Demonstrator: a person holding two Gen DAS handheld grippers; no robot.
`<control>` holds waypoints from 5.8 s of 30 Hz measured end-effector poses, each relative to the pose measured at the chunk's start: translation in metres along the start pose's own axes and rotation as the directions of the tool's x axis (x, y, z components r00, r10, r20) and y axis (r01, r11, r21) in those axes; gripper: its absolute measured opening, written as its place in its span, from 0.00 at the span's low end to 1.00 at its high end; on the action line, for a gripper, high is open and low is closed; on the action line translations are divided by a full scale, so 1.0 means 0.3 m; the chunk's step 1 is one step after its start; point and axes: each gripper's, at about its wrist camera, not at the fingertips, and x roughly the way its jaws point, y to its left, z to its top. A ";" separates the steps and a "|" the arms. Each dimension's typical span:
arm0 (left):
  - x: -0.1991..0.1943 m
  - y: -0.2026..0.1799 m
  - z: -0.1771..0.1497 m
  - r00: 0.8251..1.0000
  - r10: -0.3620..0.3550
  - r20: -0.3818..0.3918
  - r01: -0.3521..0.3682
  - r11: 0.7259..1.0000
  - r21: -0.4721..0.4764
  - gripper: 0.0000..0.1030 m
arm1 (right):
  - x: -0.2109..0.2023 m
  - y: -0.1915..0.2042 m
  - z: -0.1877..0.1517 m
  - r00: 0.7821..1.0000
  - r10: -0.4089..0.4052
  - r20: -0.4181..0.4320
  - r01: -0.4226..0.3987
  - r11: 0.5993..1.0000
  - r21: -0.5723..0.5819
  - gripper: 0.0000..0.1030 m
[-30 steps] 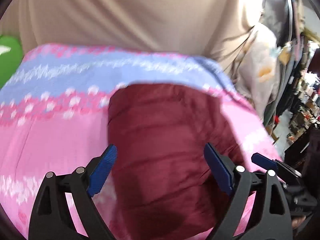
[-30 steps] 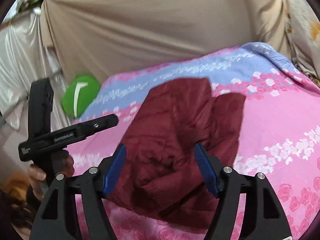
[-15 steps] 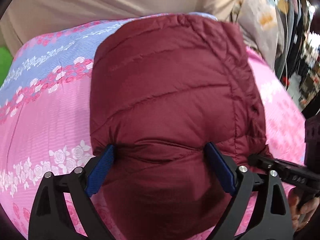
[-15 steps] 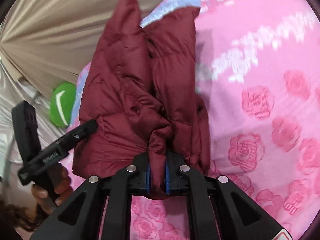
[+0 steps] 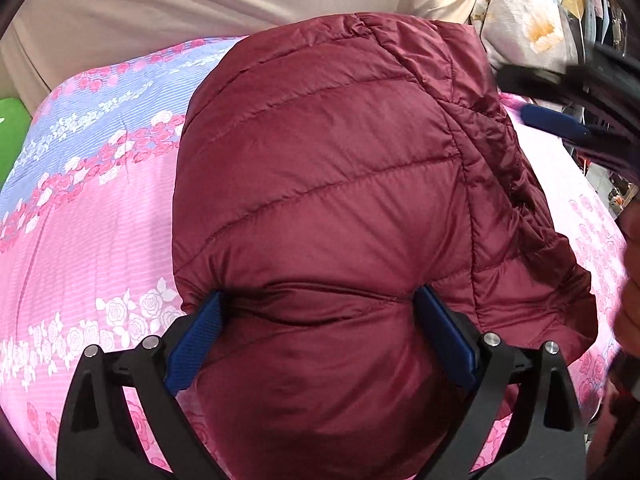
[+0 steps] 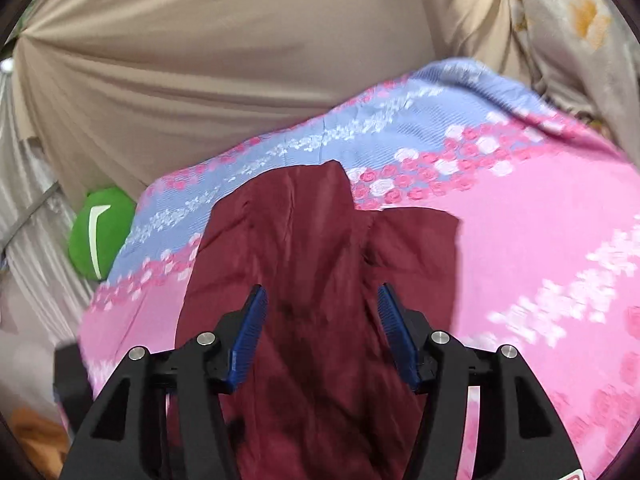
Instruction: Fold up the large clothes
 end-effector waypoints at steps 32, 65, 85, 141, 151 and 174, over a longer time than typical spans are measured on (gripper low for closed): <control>-0.217 0.185 -0.108 0.976 -0.213 -0.054 0.209 0.975 -0.069 0.83 | -0.185 0.094 -0.248 0.992 -0.079 -0.099 0.051 0.964 -0.260 0.16; -0.028 0.165 0.011 0.987 -0.158 -0.039 0.152 0.981 -0.119 0.85 | 0.159 -0.098 -0.092 0.969 -0.185 -0.161 0.183 0.983 -0.027 0.01; -0.017 0.131 0.019 0.992 -0.120 -0.040 0.115 0.988 -0.106 0.91 | 0.024 -0.164 -0.045 0.976 -0.217 -0.016 0.218 0.972 0.083 0.49; 0.036 0.235 0.082 0.894 -0.447 -0.024 0.433 0.877 -0.210 0.63 | 0.143 0.010 -0.231 0.965 0.159 -0.207 -0.142 0.985 0.095 0.27; -0.263 0.227 0.306 0.853 -0.474 0.220 0.482 0.876 0.017 0.47 | -0.092 0.253 -0.042 0.991 0.119 0.062 -0.110 0.985 -0.130 0.19; -0.375 0.849 0.381 0.826 -0.140 0.545 0.127 0.990 0.061 0.59 | 0.394 0.836 0.231 0.894 0.432 0.120 -0.370 0.862 -0.347 0.30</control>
